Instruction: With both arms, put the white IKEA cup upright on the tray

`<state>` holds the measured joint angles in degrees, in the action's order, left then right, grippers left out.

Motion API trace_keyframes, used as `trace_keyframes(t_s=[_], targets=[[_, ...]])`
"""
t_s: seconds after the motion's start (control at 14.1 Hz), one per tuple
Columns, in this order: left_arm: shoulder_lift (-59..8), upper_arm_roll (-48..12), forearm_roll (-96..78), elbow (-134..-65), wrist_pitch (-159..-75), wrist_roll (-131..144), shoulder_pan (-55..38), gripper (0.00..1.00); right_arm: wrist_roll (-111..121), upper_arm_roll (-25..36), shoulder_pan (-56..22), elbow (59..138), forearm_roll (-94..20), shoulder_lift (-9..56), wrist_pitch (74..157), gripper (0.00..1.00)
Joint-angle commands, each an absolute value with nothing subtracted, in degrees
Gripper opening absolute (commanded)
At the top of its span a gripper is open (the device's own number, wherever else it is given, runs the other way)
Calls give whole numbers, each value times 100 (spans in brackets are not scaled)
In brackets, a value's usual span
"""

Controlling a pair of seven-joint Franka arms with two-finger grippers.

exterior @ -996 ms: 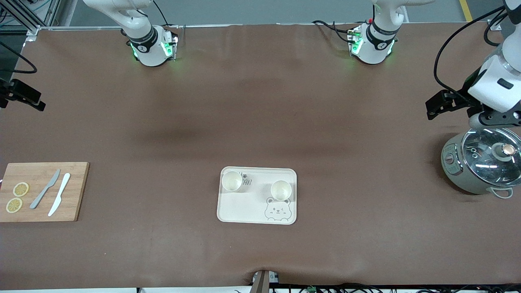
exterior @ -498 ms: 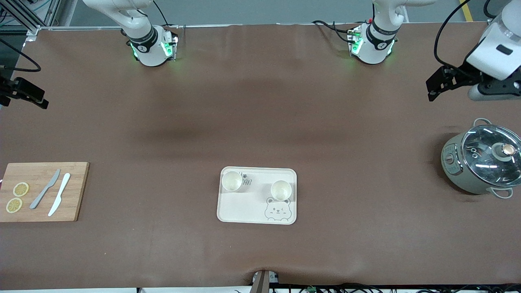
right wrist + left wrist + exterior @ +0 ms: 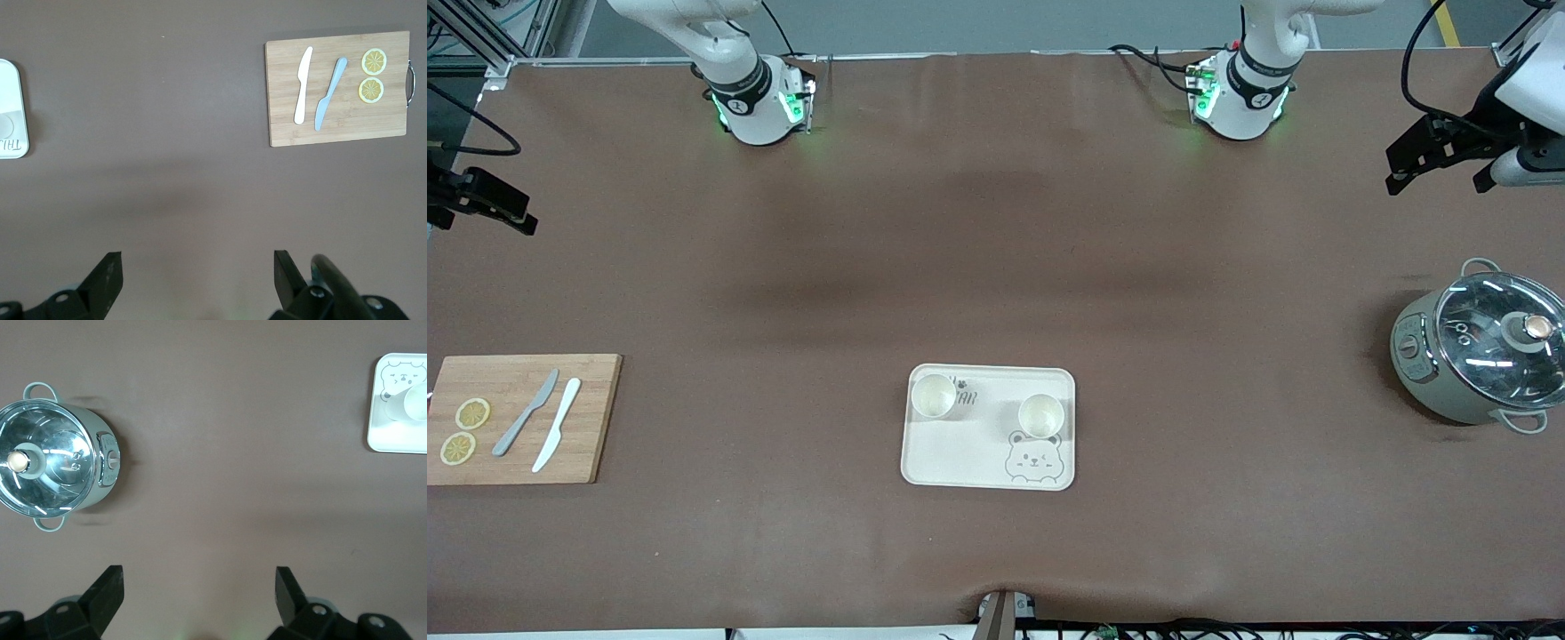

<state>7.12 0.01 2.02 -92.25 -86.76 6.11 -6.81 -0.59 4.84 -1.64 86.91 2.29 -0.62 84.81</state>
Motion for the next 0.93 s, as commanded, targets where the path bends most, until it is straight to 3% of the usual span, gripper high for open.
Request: trace_keyframes(t_s=[0.0,0.85], targets=[[817,61,105,-9272,-8640,606,-721,100,-114,483,-211,8543,352,9,8385,100],[800,18,158,-9149,-8561,527,-747,100,-114,492,-158,8569,45,-9,8323,100]])
